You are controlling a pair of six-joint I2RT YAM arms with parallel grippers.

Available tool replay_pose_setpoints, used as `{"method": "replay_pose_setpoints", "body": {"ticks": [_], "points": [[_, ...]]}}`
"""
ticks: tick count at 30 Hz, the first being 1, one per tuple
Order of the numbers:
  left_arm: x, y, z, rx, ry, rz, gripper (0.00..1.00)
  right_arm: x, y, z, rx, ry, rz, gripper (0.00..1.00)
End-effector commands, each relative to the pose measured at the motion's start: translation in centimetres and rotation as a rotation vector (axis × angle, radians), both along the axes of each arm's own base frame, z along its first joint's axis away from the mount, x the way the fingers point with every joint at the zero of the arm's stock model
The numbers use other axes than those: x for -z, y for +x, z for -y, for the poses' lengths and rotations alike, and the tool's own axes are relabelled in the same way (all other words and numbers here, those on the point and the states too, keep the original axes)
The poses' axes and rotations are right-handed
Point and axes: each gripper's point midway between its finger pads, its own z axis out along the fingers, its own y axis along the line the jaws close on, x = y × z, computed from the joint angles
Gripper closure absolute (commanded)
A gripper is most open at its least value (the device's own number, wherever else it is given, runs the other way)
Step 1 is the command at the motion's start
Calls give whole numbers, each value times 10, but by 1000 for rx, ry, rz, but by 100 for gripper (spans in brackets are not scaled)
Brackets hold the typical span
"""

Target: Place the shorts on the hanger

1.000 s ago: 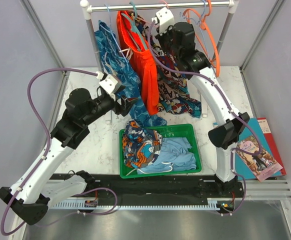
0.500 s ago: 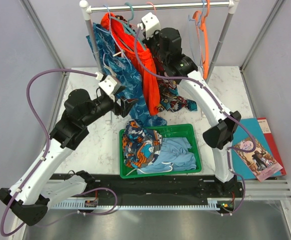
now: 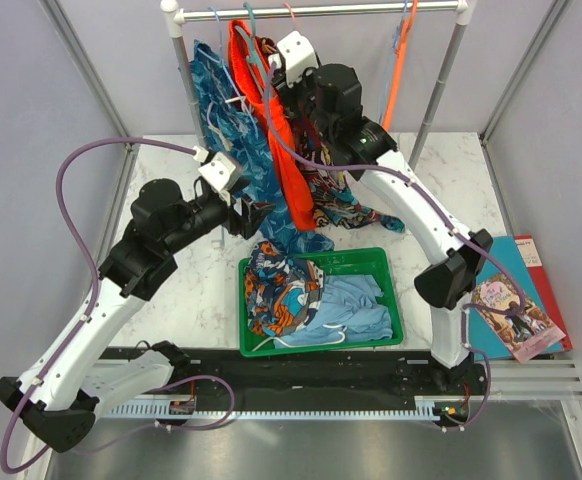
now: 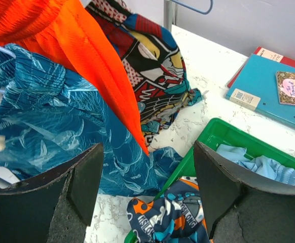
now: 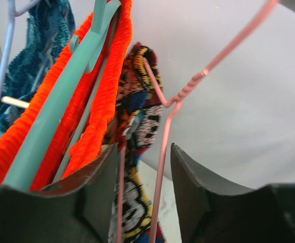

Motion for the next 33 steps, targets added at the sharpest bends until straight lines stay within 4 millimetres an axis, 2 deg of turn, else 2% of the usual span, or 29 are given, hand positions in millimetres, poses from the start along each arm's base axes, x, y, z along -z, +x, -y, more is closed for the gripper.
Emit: {"method": "replay_pose_setpoints", "body": {"ticks": [1,4,5,7,8,10,12,14,15,16,18,19,20,21,22,23,25,27,28,30,32,33], "points": [[-4,-6,-6,-25,-30,-31,22,-65,-35,35,45,71,112,43],[0,-7,-9,-37,-22,-37,21,-65,-46,42,39,65,102,25],[1,-7,-11,-43,-18,-35,21,-72,-53,47,38,74,111,20],[2,-7,-13,-52,-16,-33,21,-73,-57,50,33,76,104,15],[5,-6,-15,-61,-10,-35,21,-80,-64,53,28,86,112,11],[5,-6,-17,-70,-5,-30,21,-87,-73,59,23,107,108,7],[4,-6,-20,-82,-3,-24,20,-92,-82,58,-10,115,101,2],[5,-8,-21,-78,9,-30,19,-104,-99,59,-64,152,101,2],[6,-10,-21,-75,14,-39,18,-103,-104,59,-83,153,88,2],[1,-12,-22,-71,12,-33,17,-111,-117,63,-111,166,94,2],[6,-14,-24,-74,46,-61,13,-114,-131,65,-147,184,87,2],[-4,-14,-28,-91,37,-52,12,-119,-143,73,-157,195,91,2],[-1,-14,-33,-103,50,-70,11,-120,-151,77,-164,198,91,2],[-9,-17,-37,-102,38,-53,10,-120,-158,80,-177,195,92,2],[-15,-13,-50,-139,29,-51,7,-122,-171,90,-181,196,100,2],[-12,-17,-55,-132,44,-72,1,-122,-178,97,-178,187,105,2],[-17,-13,-72,-180,61,-88,1,-117,-197,114,-166,176,108,2],[-11,-17,-83,-186,105,-111,1,-94,-203,125,-143,126,67,2],[-10,-18,-93,-214,117,-112,1,-96,-216,142,-116,131,78,2],[5,-27,-101,-204,168,-147,1,-77,-226,155,-95,85,49,2],[15,-33,-116,-240,194,-160,1,-51,-238,176,-52,59,10,2],[27,-35,-121,-254,212,-192,1,-40,-241,183,-44,53,-10,2]]}}
